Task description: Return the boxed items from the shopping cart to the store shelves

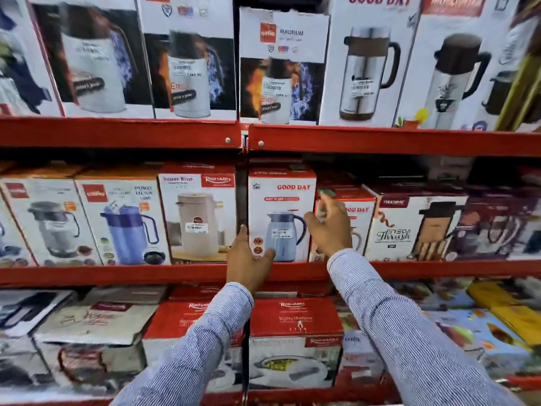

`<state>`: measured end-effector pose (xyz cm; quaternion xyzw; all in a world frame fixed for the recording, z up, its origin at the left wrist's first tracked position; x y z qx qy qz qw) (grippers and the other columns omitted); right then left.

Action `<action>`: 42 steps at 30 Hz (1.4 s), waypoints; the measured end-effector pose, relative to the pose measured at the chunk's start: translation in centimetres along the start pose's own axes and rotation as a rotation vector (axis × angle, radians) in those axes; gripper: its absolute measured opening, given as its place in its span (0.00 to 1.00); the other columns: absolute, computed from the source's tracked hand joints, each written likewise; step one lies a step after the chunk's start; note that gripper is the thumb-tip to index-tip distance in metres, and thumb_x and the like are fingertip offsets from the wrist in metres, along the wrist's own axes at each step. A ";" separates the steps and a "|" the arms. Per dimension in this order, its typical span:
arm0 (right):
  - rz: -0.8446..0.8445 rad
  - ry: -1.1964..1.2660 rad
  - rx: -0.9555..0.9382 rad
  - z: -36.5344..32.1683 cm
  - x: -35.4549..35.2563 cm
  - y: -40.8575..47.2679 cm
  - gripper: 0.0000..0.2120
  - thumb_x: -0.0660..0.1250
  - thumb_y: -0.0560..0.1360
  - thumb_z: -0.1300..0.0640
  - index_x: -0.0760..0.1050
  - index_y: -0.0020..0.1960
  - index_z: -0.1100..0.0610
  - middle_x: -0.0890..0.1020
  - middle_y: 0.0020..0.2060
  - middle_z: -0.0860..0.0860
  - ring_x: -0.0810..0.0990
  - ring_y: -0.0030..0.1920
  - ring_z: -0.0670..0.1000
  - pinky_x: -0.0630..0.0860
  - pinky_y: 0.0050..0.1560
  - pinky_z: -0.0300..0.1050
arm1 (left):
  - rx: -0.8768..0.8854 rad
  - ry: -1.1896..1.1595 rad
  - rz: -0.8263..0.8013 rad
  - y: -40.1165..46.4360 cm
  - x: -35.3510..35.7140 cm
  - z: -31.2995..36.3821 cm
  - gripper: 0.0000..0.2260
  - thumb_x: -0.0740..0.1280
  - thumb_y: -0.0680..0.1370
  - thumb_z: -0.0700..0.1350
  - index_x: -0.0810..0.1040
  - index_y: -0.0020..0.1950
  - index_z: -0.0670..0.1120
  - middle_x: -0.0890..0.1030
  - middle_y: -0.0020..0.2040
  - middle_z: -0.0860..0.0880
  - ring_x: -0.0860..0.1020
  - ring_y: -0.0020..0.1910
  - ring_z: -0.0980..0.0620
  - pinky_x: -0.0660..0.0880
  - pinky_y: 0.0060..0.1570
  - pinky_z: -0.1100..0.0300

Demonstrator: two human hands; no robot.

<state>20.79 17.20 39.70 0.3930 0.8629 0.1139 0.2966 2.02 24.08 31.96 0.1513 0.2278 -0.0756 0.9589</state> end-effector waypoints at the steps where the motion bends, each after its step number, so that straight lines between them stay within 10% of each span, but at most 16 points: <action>1: -0.007 -0.016 -0.007 -0.3 0.1 0.4 0.25 0.67 0.72 0.56 0.71 0.69 0.58 0.75 0.61 0.59 0.75 0.62 0.57 0.71 0.64 0.47 | 0.001 -0.010 -0.004 0.2 -0.1 0.2 0.43 0.68 0.69 0.56 0.57 0.78 0.41 0.67 0.76 0.40 0.68 0.73 0.42 0.67 0.72 0.45; 9: -0.059 -0.019 0.018 -1.3 0.0 1.1 0.18 0.66 0.73 0.54 0.77 0.62 0.54 0.79 0.59 0.56 0.78 0.59 0.55 0.74 0.63 0.50 | 0.055 -0.071 -0.002 1.4 0.2 0.9 0.38 0.69 0.74 0.42 0.54 0.79 0.49 0.69 0.75 0.45 0.70 0.72 0.45 0.66 0.68 0.57; 23: -0.086 0.040 -0.035 -1.6 -0.3 0.4 0.16 0.64 0.76 0.58 0.76 0.64 0.58 0.81 0.59 0.54 0.81 0.57 0.53 0.75 0.52 0.39 | 0.076 -0.064 0.047 0.8 0.6 0.9 0.38 0.67 0.74 0.45 0.51 0.80 0.52 0.69 0.75 0.44 0.72 0.71 0.43 0.71 0.69 0.45; 38: -0.111 0.054 0.005 -0.8 0.6 0.1 0.21 0.64 0.70 0.48 0.76 0.63 0.50 0.79 0.60 0.53 0.80 0.57 0.53 0.77 0.62 0.52 | 0.087 -0.025 0.002 0.2 0.4 1.4 0.42 0.69 0.72 0.47 0.48 0.80 0.52 0.71 0.74 0.47 0.74 0.69 0.44 0.73 0.68 0.45; 42: -0.086 0.034 -0.012 -1.6 -0.3 -0.4 0.20 0.66 0.73 0.52 0.74 0.65 0.52 0.75 0.62 0.54 0.77 0.61 0.54 0.72 0.64 0.46 | 0.164 0.099 0.065 -0.4 -0.3 3.3 0.40 0.70 0.73 0.48 0.51 0.80 0.47 0.62 0.79 0.44 0.60 0.78 0.45 0.61 0.76 0.50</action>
Point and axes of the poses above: each hand's wrist, its own y-axis towards the middle knuckle, its own x-axis out of the palm, z = x × y, the point moved 7 cm from there along y, towards the middle knuckle
